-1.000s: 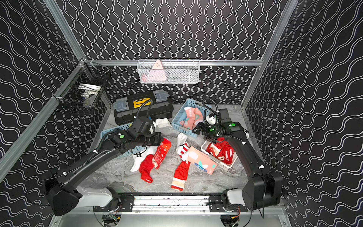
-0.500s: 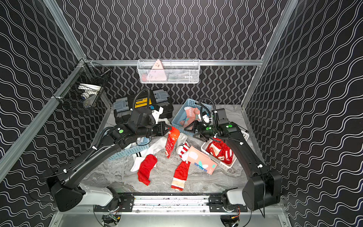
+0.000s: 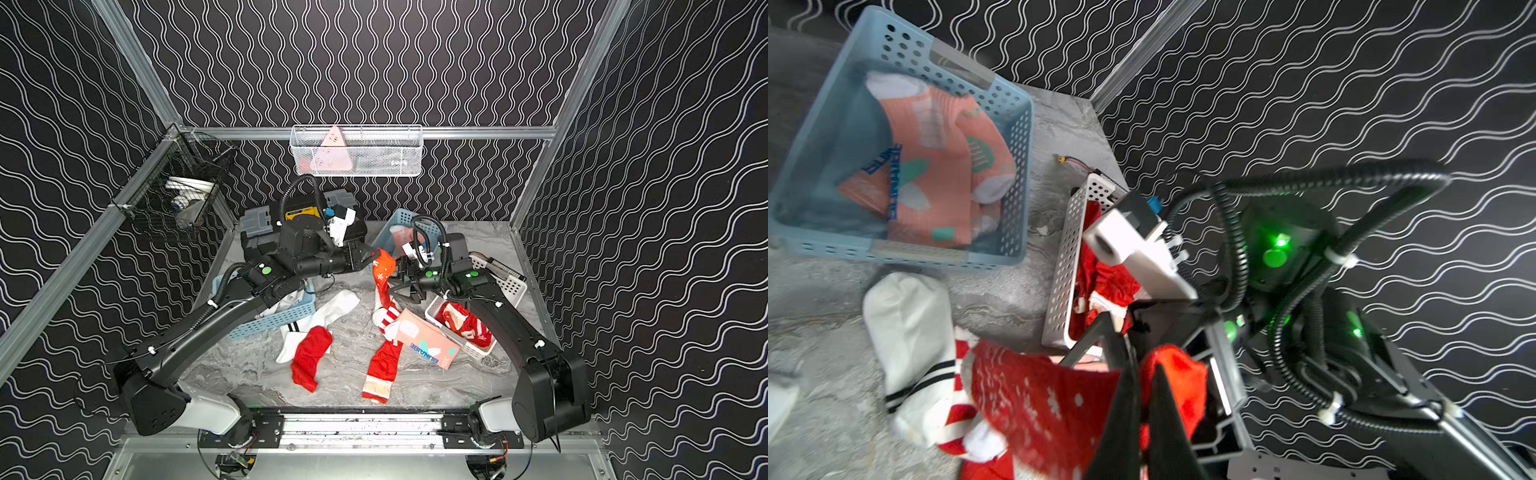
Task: Sort the socks into the basket by color
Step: Pick up the sock at the center of the board.
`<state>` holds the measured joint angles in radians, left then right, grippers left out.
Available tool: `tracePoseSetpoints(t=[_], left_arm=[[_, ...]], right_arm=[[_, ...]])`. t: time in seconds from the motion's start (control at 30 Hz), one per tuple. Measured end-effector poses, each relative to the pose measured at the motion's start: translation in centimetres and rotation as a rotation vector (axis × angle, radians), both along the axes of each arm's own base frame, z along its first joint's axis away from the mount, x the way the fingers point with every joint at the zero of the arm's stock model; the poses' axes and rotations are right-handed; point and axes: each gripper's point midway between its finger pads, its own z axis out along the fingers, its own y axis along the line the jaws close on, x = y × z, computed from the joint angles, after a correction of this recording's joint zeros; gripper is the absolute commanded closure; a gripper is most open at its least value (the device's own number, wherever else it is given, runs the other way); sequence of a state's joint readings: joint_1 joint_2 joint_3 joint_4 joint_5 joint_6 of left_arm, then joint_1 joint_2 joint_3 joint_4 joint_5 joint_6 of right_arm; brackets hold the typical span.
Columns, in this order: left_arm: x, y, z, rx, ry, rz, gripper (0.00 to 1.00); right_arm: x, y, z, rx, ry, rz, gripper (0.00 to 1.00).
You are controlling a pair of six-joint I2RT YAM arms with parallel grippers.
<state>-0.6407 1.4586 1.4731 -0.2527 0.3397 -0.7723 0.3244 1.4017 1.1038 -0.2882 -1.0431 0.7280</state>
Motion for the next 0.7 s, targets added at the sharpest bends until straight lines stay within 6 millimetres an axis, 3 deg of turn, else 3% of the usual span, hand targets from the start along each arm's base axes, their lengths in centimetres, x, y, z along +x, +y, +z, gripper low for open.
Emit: tracePoseSetpoints(t=[0.07,0.33,0.57,0.7], left_arm=[[0.1,-0.4,0.6,-0.033,-0.009,-0.007,1.00],[0.6,-1.5,0.7,-0.099,-0.006,-0.026,1.00],[0.6,-2.0,0.4,-0.127,0.004,-0.035,1.00],[0.6,-2.0,0.5,-0.132,-0.002,-0.035,1.00]], right_arm=[[0.1,0.4,0.3,0.018,0.001,0.010,0.14],[0.4,1.2,1.3,0.085,0.001,0.026,0.86],[0.6,1.3,1.7,0.096,-0.010,0.022,1.00],[0.6,1.0,2.2,0.069,-0.050,0.015,1.00]])
